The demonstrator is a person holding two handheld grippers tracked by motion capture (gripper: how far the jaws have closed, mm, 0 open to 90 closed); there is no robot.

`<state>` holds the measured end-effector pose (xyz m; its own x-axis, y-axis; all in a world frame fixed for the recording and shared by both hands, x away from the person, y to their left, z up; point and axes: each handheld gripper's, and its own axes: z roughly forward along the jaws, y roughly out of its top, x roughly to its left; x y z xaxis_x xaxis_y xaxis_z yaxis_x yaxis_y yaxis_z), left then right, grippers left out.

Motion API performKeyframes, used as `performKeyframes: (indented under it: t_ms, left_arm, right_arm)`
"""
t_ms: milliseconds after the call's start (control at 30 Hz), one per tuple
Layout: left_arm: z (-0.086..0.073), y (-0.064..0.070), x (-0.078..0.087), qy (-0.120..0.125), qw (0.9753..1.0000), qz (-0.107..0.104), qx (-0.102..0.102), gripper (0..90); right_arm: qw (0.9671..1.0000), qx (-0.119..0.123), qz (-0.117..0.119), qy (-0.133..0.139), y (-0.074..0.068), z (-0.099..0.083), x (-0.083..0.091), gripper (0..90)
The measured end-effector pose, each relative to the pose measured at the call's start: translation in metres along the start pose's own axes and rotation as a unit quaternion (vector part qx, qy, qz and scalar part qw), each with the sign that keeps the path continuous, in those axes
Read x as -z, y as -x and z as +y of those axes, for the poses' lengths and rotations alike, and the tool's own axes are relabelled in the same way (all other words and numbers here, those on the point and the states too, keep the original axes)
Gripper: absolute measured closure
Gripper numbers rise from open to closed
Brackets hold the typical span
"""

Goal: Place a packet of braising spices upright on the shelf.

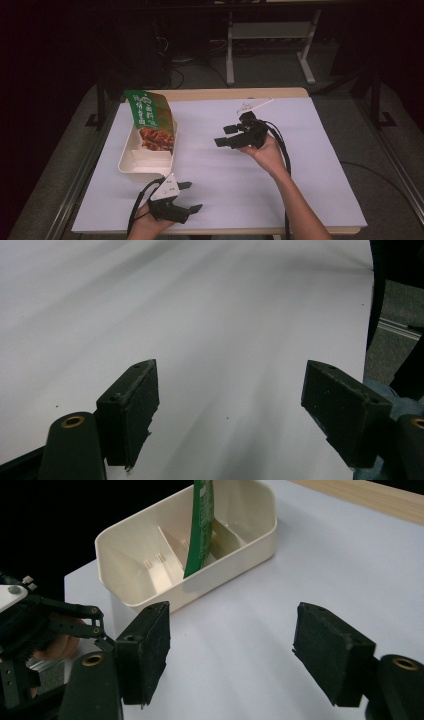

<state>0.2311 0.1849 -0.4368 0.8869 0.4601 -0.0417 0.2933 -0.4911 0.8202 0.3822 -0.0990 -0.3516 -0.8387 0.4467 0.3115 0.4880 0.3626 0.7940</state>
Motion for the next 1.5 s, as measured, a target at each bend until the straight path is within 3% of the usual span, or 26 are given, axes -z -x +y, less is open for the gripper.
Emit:
performKeyframes:
  t_ms: [1500]
  left_arm:
    - [0.001, -0.001, 0.0, 0.002, 1.0, 0.002, 0.006, 22.4]
  right_arm:
    - [0.9993, -0.029, -0.024, 0.002, 0.01, -0.056, 0.045, 27.6]
